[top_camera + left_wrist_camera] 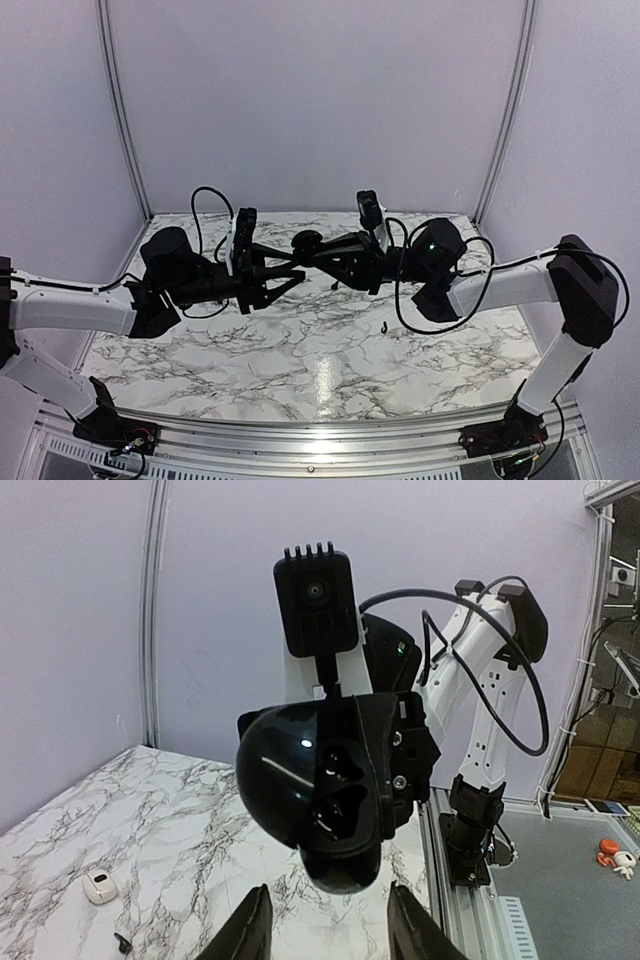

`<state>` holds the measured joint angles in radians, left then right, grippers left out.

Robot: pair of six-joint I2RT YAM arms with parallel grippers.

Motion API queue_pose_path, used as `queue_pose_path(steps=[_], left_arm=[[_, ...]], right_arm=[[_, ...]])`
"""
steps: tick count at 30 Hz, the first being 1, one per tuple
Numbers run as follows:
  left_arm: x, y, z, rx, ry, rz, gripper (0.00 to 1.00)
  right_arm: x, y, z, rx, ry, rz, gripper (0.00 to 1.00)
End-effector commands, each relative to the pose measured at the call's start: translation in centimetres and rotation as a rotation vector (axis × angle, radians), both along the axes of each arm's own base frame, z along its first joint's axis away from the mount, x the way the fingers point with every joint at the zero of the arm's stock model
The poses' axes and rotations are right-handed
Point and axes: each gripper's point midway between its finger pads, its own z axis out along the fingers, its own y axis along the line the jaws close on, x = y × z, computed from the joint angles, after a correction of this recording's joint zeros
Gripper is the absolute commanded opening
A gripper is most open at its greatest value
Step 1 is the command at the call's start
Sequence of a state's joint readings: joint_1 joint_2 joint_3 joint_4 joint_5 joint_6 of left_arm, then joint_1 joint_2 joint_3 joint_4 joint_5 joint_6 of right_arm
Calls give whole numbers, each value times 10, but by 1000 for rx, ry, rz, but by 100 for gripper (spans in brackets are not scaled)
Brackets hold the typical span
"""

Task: Insert the wireless bluetooth earbuds into the charging case
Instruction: Pass from the right arm to the left

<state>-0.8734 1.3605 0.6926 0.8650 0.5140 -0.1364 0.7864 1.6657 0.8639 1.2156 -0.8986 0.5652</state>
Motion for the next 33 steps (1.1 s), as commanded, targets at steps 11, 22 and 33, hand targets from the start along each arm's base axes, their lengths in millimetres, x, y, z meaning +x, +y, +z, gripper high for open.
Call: queue_pose_path(steps=[11, 22, 33], left_arm=[[8, -6, 33, -110, -15, 27, 30], [8, -7, 34, -117, -8, 22, 23], [8, -7, 38, -127, -1, 21, 30]], right_arm=[[-2, 2, 1, 23, -6, -7, 0], [-4, 3, -1, 15, -7, -2, 0], [-3, 3, -4, 6, -4, -12, 0]])
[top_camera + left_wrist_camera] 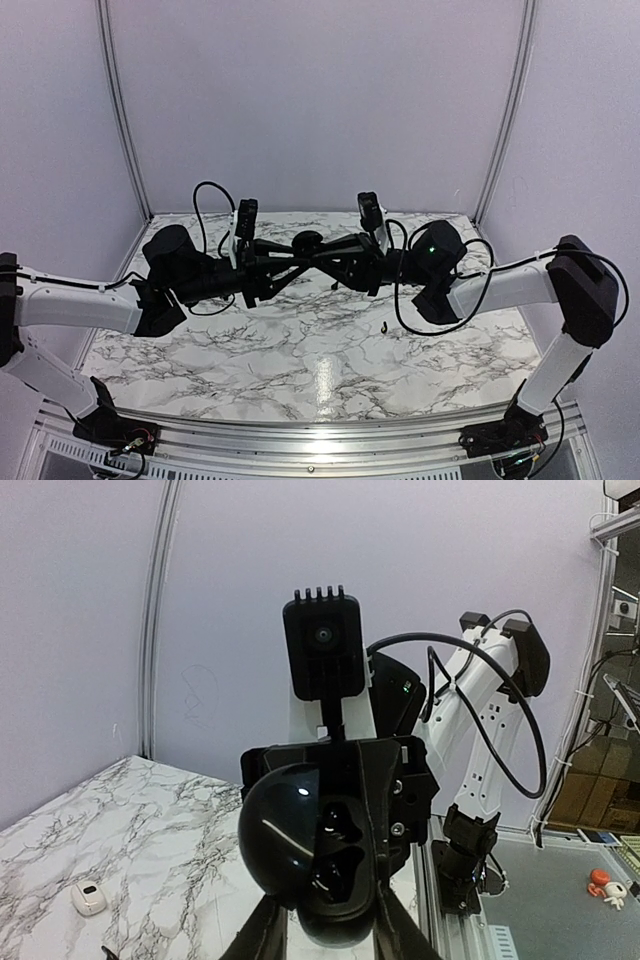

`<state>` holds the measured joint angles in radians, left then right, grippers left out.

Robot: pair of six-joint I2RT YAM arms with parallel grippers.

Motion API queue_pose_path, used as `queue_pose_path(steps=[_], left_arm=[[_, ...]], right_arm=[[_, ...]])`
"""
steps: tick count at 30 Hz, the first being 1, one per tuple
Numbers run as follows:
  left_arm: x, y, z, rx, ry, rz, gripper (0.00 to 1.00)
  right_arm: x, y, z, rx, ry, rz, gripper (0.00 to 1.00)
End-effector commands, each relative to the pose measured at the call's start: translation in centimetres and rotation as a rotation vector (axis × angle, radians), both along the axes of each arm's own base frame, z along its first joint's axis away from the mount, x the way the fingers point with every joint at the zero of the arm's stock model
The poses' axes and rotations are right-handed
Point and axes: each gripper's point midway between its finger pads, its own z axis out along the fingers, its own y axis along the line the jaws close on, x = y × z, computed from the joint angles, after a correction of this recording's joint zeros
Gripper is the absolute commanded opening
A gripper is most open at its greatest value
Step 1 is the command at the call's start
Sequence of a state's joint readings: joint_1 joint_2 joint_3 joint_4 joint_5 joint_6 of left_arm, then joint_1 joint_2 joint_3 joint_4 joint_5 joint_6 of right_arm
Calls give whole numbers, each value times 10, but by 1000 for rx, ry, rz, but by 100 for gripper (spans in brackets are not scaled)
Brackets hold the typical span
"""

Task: Insert the wireless bluetooth earbuds into the charging case
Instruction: Pass from the right arm to the left

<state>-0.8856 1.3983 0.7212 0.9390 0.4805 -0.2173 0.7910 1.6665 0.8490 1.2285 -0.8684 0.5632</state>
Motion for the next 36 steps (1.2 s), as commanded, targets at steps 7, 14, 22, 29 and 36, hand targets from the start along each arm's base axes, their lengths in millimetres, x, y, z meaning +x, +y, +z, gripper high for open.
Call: queue_pose_path(steps=[7, 14, 22, 29, 36], left_arm=[[2, -3, 22, -57, -38, 3, 20], [-4, -2, 18, -45, -46, -29, 7], [-12, 4, 0, 19, -34, -64, 0], [-21, 5, -22, 135, -17, -102, 0], [-25, 5, -42, 241, 19, -129, 0]], right_arm=[[-6, 3, -2, 1, -15, 12, 0], [-9, 2, 0, -1, -23, 38, 10], [-4, -17, -1, -24, -6, 59, 59], [7, -14, -14, -166, -47, -7, 66], [11, -10, -23, -336, -129, -84, 65]])
